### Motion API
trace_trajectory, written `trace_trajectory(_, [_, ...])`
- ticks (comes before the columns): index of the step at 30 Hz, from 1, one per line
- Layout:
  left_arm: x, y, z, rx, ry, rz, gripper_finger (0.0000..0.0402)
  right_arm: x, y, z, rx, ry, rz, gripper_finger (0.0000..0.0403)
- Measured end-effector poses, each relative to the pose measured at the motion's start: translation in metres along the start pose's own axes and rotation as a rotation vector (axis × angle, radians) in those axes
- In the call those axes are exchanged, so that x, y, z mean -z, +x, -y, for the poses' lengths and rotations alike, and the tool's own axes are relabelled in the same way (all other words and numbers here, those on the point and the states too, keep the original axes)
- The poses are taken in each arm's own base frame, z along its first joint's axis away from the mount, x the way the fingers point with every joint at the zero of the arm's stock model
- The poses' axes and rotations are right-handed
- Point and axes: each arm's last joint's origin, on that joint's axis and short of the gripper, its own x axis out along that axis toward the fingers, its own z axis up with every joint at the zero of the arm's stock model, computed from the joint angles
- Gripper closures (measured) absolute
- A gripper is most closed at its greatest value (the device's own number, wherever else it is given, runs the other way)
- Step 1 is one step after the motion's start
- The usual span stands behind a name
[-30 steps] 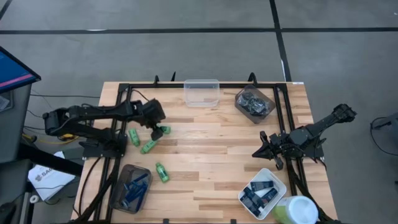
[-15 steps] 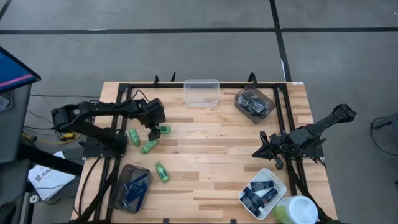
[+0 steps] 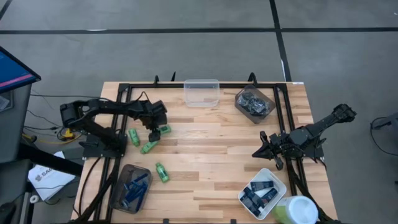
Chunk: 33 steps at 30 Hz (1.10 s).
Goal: Pick & Place Travel size toiletries
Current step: Put the green shampoo into the transparent bin
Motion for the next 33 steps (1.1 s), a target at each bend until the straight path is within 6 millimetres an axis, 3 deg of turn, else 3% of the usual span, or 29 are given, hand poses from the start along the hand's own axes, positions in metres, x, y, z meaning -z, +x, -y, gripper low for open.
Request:
trace_trajectory(11, [-0.001, -0.011, 0.001, -0.022, 0.002, 0.067, 0.0259, 0.0, 0.0, 0.0, 0.0, 0.0, 0.0, 0.0403])
trace_trajectory(22, [-0.003, -0.013, 0.001, -0.026, -0.075, 0.079, 0.0253, 0.0, 0.0, 0.0, 0.0, 0.0, 0.0, 0.0403])
trace_trajectory(28, [-0.027, -0.033, -0.002, -0.037, -0.104, 0.179, 0.0257, 0.0, 0.0, 0.0, 0.0, 0.0, 0.0, 0.0403])
trace_trajectory(33, [-0.056, -0.064, -0.004, -0.083, -0.101, 0.317, 0.0257, 0.0, 0.0, 0.0, 0.0, 0.0, 0.0, 0.0403])
